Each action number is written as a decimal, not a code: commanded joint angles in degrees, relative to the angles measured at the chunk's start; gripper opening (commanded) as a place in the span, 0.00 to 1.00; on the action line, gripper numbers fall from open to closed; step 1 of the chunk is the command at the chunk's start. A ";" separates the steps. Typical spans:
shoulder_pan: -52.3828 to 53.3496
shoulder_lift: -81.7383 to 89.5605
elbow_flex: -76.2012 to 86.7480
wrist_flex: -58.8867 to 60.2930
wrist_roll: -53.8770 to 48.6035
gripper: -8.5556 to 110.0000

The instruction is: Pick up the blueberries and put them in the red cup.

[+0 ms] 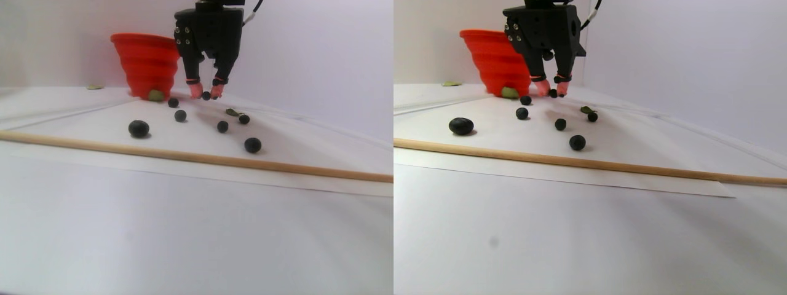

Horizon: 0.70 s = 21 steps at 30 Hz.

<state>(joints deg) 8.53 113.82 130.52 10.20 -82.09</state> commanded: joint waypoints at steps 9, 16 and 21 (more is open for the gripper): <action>1.05 11.87 -1.41 3.78 -1.05 0.16; 0.70 14.68 -1.67 4.57 -1.76 0.16; 0.26 16.17 -2.99 5.10 -2.64 0.16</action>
<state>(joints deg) 8.53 123.93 130.52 15.21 -84.02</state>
